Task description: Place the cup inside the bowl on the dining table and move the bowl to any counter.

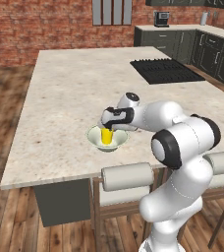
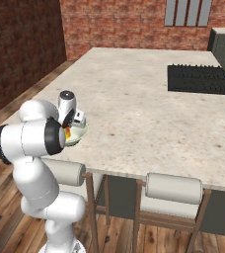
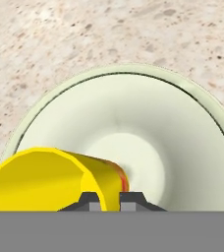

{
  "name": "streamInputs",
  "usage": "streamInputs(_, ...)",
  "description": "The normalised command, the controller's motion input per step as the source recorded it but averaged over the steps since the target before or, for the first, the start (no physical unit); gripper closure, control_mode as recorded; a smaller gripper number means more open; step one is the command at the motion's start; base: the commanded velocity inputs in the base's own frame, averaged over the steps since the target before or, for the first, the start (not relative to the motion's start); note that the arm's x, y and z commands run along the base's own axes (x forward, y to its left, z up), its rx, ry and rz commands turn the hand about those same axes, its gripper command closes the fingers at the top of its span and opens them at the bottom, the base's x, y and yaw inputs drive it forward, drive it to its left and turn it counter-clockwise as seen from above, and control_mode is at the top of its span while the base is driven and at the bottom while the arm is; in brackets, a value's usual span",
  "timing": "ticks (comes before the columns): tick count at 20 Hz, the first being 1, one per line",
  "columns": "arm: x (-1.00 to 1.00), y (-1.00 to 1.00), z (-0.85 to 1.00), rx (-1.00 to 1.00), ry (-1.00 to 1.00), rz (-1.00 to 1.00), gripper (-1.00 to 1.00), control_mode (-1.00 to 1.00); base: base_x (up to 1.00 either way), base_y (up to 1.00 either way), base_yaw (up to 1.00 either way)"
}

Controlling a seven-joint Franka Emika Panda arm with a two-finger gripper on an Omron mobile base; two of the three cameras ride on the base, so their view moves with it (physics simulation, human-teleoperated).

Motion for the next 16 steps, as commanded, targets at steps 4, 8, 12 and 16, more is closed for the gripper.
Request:
streamInputs(4, 0.0, 0.05, -0.11, 0.0, 0.0, 0.0, 1.0, -1.0, 0.0, 0.0, 0.0)
streamInputs(8, 0.0, 0.03, -0.12, 0.0, 0.0, 0.0, 1.0, -1.0, 0.0, 0.0, 0.0)
streamInputs(12, 0.01, 0.01, -0.12, 0.0, 0.0, 0.0, 1.0, -1.0, 0.0, 0.0, 0.0)
streamInputs(16, 0.03, 0.0, -0.15, 0.0, 0.0, 0.0, 1.0, -1.0, 0.0, 0.0, 0.0)
